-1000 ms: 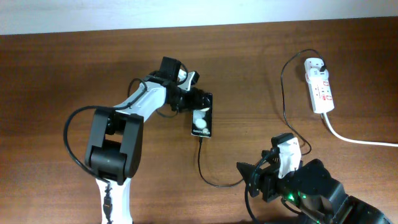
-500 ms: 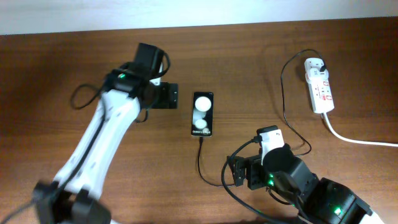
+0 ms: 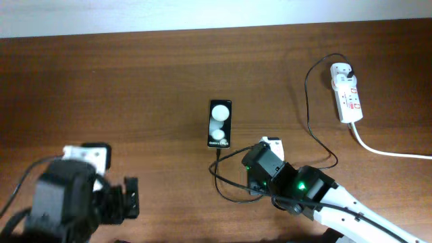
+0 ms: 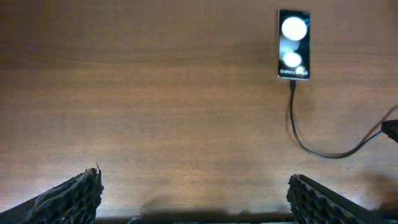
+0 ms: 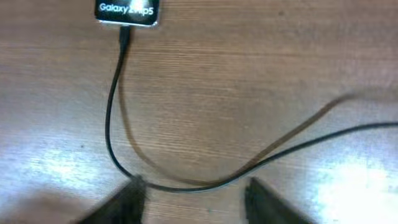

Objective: Plug charger to phone and switch on socket

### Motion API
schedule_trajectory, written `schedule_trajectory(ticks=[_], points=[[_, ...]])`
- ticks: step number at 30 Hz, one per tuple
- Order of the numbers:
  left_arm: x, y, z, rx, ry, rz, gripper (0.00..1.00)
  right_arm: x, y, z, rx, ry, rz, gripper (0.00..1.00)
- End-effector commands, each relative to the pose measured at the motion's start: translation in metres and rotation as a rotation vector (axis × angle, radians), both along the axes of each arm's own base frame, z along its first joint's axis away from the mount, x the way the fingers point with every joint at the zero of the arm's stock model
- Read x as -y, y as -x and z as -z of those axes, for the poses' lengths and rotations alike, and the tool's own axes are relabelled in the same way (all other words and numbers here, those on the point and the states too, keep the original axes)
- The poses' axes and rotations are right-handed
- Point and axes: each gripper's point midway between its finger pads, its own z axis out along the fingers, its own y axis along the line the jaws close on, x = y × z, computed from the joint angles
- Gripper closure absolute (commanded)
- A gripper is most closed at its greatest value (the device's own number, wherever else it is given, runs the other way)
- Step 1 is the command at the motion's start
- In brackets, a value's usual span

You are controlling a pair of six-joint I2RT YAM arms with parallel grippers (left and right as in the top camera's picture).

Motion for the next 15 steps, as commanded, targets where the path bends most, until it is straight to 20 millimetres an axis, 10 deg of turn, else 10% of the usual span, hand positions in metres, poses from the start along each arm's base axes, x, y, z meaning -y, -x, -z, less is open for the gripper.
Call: schedule_trajectory(ticks=[1,8,15], points=[[-0.025,0.025,-0.017,0.129,0.024,-0.118,0.01,0.021,-0.009,0.000,-0.025,0.002,0.112,0.66],[-0.051,0.112,-0.040,0.492,0.078,-0.293,0.01,0.088,-0.019,0.008,-0.105,0.056,0.362,0.96],[-0.052,0.145,-0.041,0.624,0.102,-0.291,0.01,0.157,-0.040,-0.022,-0.084,0.045,0.621,0.96]])
